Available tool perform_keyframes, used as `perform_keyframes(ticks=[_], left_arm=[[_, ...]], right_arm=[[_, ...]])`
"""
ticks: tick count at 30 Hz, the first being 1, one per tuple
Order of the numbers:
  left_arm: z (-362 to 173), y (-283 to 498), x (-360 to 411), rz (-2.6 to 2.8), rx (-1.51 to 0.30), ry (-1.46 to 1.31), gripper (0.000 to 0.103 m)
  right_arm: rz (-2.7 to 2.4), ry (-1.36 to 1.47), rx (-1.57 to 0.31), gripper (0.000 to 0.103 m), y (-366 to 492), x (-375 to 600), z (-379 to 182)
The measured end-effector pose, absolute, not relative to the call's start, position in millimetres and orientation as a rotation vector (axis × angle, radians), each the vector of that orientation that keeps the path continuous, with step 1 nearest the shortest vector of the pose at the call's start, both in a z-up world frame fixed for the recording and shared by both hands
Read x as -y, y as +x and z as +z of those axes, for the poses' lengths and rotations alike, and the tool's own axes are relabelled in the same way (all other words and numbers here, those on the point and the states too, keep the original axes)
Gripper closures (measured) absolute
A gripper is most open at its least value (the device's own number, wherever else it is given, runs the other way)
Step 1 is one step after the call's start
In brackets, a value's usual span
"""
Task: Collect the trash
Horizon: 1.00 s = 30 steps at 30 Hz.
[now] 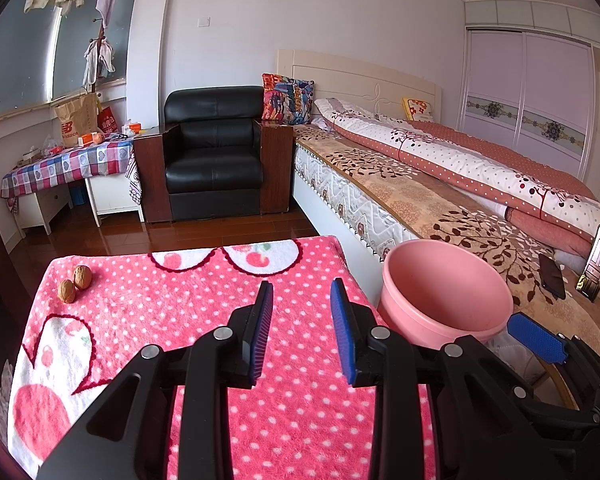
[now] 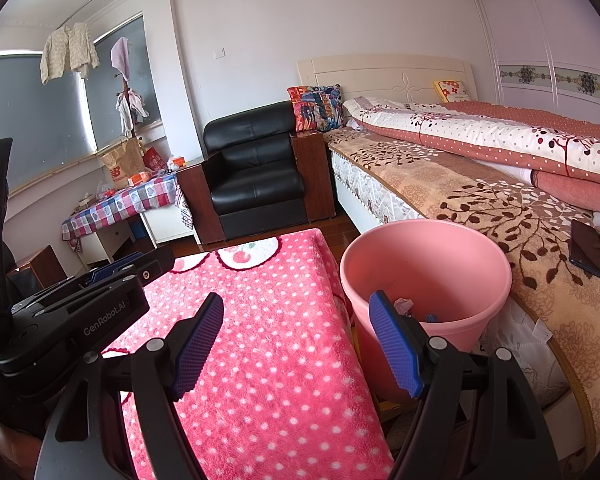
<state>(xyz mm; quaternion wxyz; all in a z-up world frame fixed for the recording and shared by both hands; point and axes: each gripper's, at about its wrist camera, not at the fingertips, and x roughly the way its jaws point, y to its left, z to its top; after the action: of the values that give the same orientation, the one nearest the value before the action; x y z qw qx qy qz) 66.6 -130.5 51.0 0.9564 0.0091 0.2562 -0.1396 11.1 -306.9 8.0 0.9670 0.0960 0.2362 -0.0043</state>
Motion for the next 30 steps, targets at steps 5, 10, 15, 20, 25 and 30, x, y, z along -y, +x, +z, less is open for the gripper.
perform_keyframes(ticks=[5,10,15,20,25,30], left_arm=[[51.2,66.7,130.3,-0.283,-0.521,0.018,0.073],[51.3,67.2,129.8,-0.283,-0.521,0.018,0.073],[50.4,67.8,129.8,-0.283,-0.523,0.017,0.073],[48.5,68.5,129.3,-0.282,-0.524,0.014,0.073],[46.0,69.6,129.7,-0.284,-0.531,0.014,0.073],[44.0,70.6,130.3,-0.284,-0.530,0.018,0.073]], right_arm=[[-0.008,0.194,-0.479,0.029,11.1,306.7,8.1],[-0.008,0.195,-0.479,0.029,11.0,306.7,8.1],[-0.008,0.196,-0.480,0.029,11.0,306.7,8.2],[-0.008,0.193,-0.490,0.029,9.6,303.1,3.8],[-0.007,0.194,-0.496,0.029,9.6,300.9,-0.2],[-0.007,0.196,-0.496,0.029,9.8,301.4,-0.4]])
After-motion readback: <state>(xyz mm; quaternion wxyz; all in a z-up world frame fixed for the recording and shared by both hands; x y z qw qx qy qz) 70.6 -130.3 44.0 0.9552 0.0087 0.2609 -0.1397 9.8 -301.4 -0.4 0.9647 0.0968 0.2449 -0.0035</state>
